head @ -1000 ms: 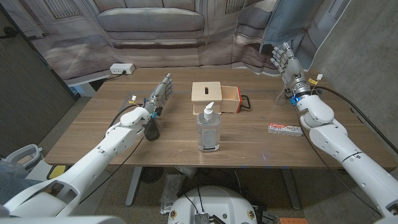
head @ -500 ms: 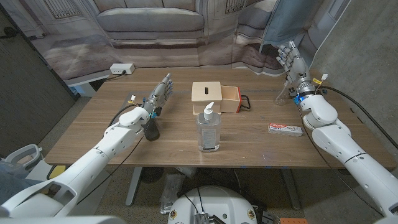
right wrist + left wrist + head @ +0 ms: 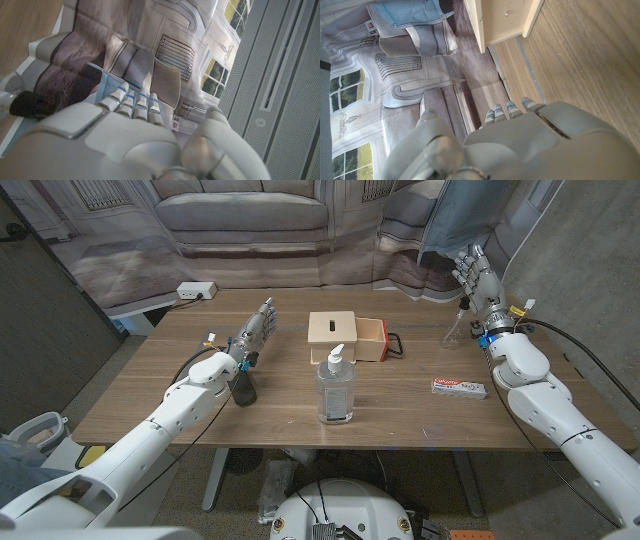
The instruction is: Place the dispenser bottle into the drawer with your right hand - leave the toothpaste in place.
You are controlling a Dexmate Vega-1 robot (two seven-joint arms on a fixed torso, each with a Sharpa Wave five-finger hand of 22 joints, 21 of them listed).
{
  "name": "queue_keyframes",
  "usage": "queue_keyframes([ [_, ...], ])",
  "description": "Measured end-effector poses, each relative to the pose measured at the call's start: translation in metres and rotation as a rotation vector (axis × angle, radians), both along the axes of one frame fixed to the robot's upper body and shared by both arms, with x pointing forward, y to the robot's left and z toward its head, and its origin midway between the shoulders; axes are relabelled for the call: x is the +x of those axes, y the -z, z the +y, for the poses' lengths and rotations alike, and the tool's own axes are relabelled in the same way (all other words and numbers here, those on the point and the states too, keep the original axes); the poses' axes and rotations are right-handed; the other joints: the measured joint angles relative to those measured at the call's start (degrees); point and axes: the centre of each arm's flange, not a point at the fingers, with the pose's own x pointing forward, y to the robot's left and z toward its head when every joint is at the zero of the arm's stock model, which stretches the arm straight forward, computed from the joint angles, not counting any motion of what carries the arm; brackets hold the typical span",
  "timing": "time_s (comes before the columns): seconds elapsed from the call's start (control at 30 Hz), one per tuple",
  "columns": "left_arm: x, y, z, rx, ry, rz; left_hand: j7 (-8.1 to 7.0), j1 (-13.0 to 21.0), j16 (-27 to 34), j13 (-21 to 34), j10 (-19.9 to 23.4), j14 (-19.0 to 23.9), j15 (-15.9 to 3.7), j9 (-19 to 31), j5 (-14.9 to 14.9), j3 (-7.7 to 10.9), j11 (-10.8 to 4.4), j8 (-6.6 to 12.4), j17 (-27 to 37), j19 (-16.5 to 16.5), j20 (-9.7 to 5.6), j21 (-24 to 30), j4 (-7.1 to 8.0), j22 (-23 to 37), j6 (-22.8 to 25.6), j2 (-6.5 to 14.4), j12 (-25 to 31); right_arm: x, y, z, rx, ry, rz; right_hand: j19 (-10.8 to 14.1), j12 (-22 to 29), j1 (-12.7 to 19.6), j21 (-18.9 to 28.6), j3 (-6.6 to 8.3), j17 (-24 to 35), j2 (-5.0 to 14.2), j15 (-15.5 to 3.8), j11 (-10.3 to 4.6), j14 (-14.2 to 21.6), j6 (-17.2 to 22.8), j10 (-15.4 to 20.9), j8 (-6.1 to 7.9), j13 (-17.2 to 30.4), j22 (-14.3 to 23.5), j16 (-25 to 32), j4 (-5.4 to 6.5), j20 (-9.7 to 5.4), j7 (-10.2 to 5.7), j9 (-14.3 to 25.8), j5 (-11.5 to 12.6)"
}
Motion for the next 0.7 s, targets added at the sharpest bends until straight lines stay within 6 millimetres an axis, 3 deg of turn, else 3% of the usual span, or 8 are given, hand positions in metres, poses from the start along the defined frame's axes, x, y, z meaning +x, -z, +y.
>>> queue_keyframes([
  [0.7, -0.007, 0.0, 0.003, 0.0, 0.003, -0.02, -0.22, 0.2, 0.0, 0.0, 0.0, 0.0, 0.0, 0.0, 0.0, -0.23, 0.0, 0.0, 0.0, 0.0, 0.0, 0.0, -0.23, 0.0, 0.2, 0.2, 0.0, -0.001, 0.008, -0.013, 0.028, 0.056, -0.006, -0.6, 0.0, 0.0, -0.7, -0.24, 0.0, 0.0, -0.01, -0.31, 0.0, 0.9, 0.3, 0.44, 0.0, 0.0, -0.3, -0.24, -0.1, 0.32, 0.0, 0.0],
])
